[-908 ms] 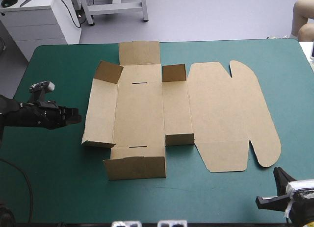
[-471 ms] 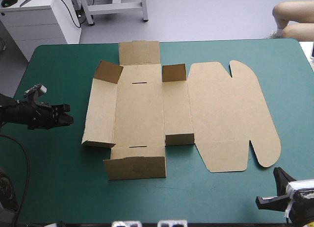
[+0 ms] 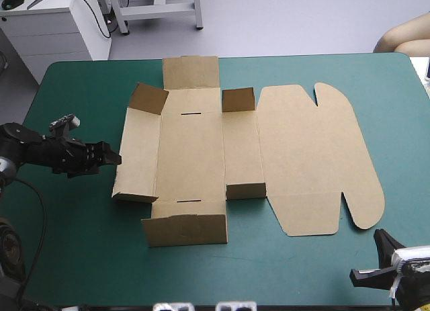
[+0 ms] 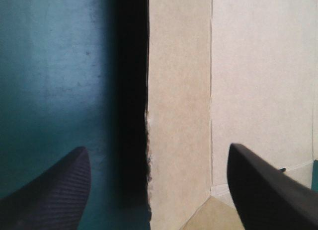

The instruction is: Fold the box

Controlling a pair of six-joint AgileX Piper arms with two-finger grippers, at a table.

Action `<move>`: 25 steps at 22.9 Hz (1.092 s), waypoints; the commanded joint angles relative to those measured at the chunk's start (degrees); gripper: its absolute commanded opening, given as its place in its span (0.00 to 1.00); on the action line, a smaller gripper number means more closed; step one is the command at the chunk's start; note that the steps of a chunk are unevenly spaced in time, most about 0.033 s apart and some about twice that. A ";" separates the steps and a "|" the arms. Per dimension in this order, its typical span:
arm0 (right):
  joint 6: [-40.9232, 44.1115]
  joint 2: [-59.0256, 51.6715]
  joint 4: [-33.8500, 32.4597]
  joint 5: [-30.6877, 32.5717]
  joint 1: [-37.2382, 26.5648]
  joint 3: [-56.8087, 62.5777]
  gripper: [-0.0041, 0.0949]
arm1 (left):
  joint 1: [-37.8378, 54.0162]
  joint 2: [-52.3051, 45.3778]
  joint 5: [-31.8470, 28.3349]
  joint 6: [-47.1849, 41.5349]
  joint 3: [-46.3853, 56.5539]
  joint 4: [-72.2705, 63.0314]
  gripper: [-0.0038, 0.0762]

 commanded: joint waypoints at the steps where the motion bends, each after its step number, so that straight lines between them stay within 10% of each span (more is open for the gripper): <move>1: -0.62 -1.24 0.11 -4.41 -0.24 -1.24 0.03 | -0.77 0.32 -0.46 -0.34 -0.91 -3.93 0.73; 20: -0.62 -1.24 0.11 -4.41 -0.24 -1.24 0.03 | -9.91 9.01 4.16 -0.42 -0.91 -8.64 0.73; 22: -0.62 -1.24 0.11 -4.41 -0.24 -1.24 0.03 | -9.78 9.01 4.28 -0.42 -0.91 -8.64 0.61; 25: -0.62 -1.24 0.11 -4.41 -0.24 -1.24 0.03 | -9.78 9.01 5.66 0.02 -0.91 -7.92 0.03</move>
